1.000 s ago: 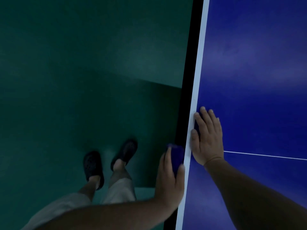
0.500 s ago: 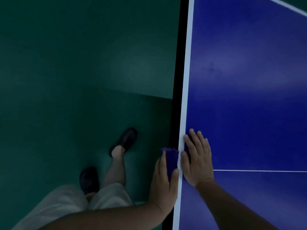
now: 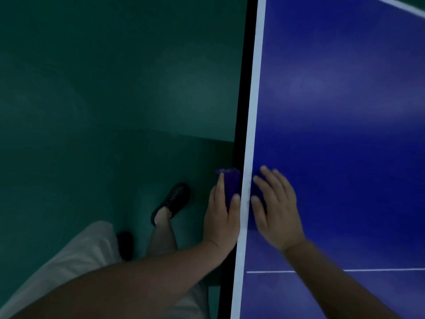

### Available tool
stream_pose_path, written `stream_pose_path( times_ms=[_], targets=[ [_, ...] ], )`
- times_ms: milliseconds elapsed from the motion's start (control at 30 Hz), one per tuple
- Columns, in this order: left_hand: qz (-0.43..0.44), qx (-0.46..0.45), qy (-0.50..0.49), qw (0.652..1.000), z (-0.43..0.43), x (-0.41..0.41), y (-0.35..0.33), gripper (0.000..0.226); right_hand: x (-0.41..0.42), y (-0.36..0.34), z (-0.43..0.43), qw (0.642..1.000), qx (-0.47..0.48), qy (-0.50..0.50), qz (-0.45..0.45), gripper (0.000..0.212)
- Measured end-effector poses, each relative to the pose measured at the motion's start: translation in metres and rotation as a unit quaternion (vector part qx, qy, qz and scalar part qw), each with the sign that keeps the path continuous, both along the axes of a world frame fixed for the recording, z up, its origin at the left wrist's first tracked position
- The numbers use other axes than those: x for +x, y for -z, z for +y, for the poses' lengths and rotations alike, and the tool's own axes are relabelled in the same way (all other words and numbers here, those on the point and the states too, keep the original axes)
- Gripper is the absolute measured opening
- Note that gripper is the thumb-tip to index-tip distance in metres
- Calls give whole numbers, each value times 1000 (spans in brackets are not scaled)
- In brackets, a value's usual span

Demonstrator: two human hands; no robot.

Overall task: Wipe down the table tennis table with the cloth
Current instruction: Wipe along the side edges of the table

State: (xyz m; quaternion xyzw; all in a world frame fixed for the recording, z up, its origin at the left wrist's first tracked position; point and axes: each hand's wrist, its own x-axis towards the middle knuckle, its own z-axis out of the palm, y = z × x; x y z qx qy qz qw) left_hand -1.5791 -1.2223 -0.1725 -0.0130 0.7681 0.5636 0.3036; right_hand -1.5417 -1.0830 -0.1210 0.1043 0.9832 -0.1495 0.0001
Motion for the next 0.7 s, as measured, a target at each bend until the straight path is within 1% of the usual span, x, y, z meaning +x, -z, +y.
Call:
stream_pose_path(
  times_ms=[67,133,200,267,333,433,533,600,700],
  targets=[
    [11,29,11,999,-19,38,-10,58,-42,1,19,1000,18,-5,4,45],
    [8,28,14,999,-36,73,-19,59,-83,1,34,1000,28,-6,2,47],
    [1,26,12,1000,-43,83,-25,59,-122,0,46,999,34,-2,9,47],
    [-21,37,13,999,-34,61,-24,57,-154,-1,56,999,37,-3,16,47],
    [-26,50,22,998,-11,17,-18,53,-178,0,63,999,36,0,8,49],
    [30,37,9,999,36,-70,-3,56,-199,4,67,999,34,12,-15,53],
    [45,26,7,999,78,-143,3,59,-210,8,73,998,34,42,-27,53],
    [56,27,9,998,86,-158,4,59,-222,8,84,998,31,51,-25,54],
    [47,46,26,998,64,-129,5,59,-253,6,109,998,35,48,-23,54]
  ],
)
